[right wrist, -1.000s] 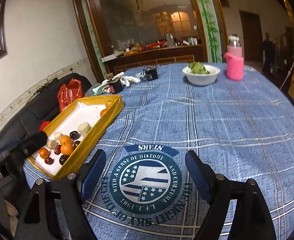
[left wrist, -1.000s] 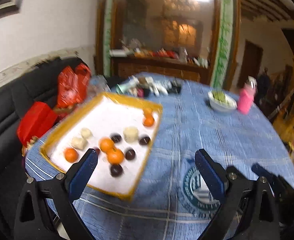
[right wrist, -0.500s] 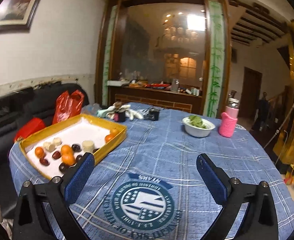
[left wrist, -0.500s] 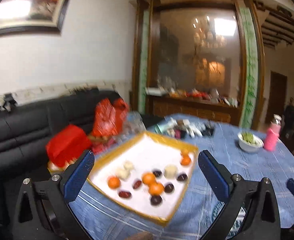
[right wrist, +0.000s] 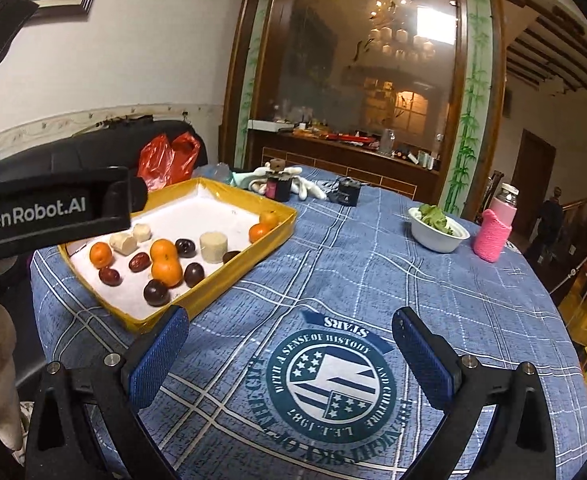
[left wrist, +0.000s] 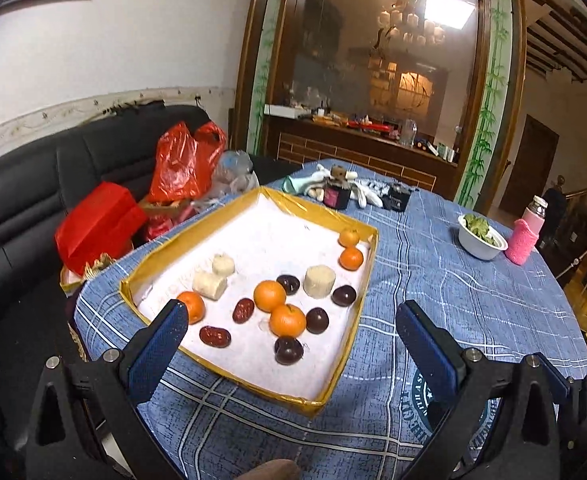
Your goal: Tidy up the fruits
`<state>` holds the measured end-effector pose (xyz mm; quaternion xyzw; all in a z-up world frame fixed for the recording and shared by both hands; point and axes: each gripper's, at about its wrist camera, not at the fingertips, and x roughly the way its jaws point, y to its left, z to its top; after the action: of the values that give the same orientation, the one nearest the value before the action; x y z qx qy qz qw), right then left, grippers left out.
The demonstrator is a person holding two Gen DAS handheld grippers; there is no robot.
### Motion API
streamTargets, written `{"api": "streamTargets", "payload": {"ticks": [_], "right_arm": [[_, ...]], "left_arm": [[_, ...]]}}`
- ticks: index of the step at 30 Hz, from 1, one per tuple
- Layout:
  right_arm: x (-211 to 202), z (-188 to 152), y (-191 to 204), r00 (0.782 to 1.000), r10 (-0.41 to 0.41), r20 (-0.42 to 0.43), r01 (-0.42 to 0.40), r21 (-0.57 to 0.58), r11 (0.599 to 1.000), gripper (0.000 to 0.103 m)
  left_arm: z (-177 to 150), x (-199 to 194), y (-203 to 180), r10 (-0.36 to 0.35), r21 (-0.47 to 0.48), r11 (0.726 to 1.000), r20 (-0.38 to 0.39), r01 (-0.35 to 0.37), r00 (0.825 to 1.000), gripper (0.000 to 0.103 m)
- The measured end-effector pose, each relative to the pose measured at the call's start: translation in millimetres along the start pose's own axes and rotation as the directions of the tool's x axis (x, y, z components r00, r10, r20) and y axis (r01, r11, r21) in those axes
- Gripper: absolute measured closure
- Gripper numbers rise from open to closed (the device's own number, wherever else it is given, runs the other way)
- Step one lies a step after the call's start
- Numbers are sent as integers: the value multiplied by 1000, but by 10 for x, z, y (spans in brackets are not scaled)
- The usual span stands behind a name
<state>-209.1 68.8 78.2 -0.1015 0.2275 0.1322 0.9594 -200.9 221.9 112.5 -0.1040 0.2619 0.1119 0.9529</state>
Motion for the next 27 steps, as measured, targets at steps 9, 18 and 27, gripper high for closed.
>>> {"api": "streamTargets", "payload": {"ticks": [9,18,27], "right_arm": [[85,-15,25,999,6,-36,-6,2,1000,0],[80,-20,55,999,9,-39,-9,-6,1000,0],[122,-29,85,999,15,-50,-16,-14,1000,0]], "left_arm": [[-41,99,42,-12,-20,1000,-42,11,999,0],[-40,98,61,-37,-31,999,-37,36,999,0],[-60,132,91,-41,-54,998,-56,38,998,0]]}}
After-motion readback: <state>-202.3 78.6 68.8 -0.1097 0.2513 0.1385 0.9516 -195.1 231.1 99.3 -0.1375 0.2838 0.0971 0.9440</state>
